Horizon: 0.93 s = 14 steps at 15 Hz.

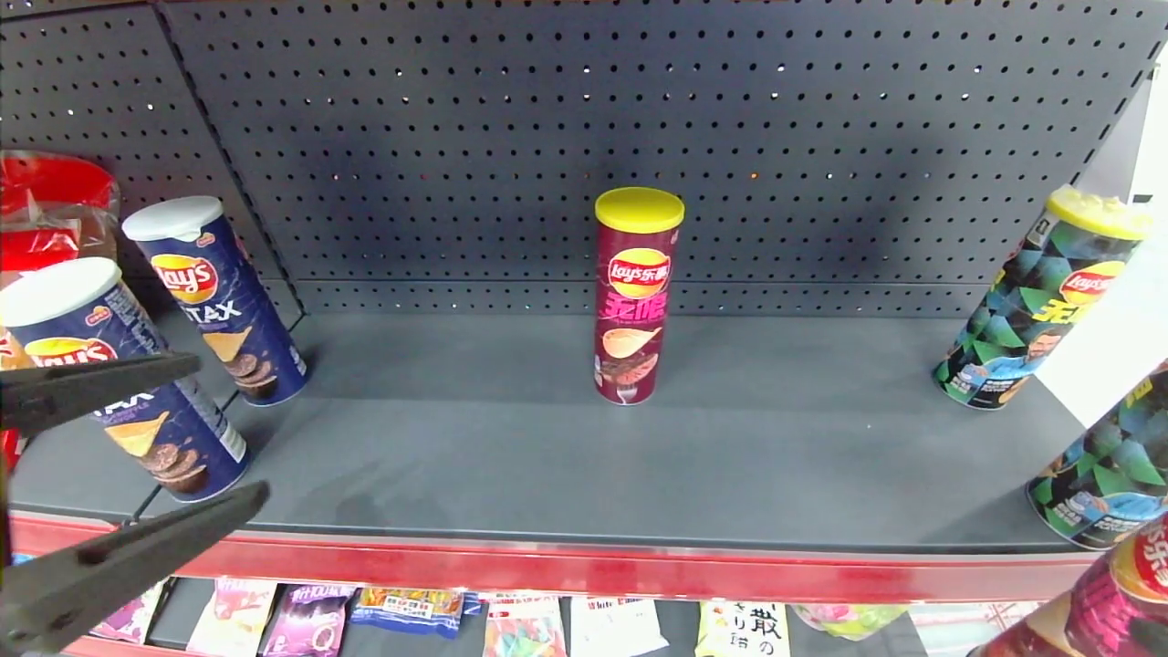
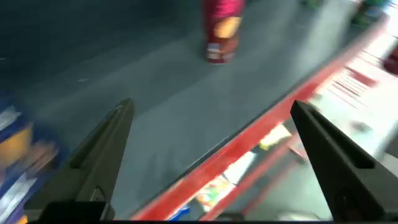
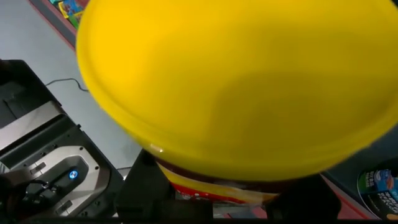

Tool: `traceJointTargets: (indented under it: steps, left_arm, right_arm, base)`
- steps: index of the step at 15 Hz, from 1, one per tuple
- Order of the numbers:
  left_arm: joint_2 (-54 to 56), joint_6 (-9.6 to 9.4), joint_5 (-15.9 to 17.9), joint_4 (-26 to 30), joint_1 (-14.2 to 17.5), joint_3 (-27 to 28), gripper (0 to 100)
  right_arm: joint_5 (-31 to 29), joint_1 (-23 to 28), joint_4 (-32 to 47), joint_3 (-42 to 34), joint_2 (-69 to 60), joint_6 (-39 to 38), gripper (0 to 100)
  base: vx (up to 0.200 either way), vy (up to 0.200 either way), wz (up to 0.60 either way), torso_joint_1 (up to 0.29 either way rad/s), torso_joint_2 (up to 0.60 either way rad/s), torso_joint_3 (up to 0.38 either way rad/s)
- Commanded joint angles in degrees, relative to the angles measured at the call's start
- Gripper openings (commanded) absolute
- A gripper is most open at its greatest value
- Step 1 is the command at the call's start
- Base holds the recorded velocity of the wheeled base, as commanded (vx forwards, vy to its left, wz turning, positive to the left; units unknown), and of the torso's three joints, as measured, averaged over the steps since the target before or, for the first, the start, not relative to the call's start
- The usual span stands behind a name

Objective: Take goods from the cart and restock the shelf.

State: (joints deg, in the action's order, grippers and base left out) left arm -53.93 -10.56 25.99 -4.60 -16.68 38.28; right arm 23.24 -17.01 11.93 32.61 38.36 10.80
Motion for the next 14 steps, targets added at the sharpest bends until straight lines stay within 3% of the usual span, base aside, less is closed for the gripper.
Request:
traceJointTargets:
  steps: [1,4,6,10,11,14]
  left_arm:
    - [-20.6,-0.52,2.8,-5.3,-4.1,7.7,100]
    - [-31.6,-0.52,4.8,-11.2,-4.4,14.1,100]
    - [-37.8,-0.78,5.1,-11.9,-4.6,19.7,100]
    - [-43.5,-0.87,6.2,-12.1,-7.1,24.8,100]
    - [-47.4,-0.78,6.1,-13.6,-8.5,28.5,100]
    - [-51.7,-0.96,6.0,-13.9,-8.8,33.1,100]
  right_arm:
    - [0.0,0.0,0.0,0.2,0.7,0.0,0]
    - [-0.1,0.0,0.0,0.2,0.6,0.0,0]
    - [-0.3,0.1,0.1,0.6,0.6,0.0,0]
    - [-0.6,0.1,0.1,0.3,0.0,-0.1,0]
    - [-1.0,0.1,0.2,-0.3,-1.0,-0.1,0]
    - [-1.0,0.1,0.3,-0.3,-0.9,-0.2,0]
  base:
    - [0.000,0.000,0.00,0.000,0.00,0.000]
    - [0.000,0.000,0.00,0.000,0.00,0.000]
    - [0.000,0.000,0.00,0.000,0.00,0.000]
    - [0.000,0.000,0.00,0.000,0.00,0.000]
    - [0.000,0.000,0.00,0.000,0.00,0.000]
    - [0.000,0.000,0.00,0.000,0.00,0.000]
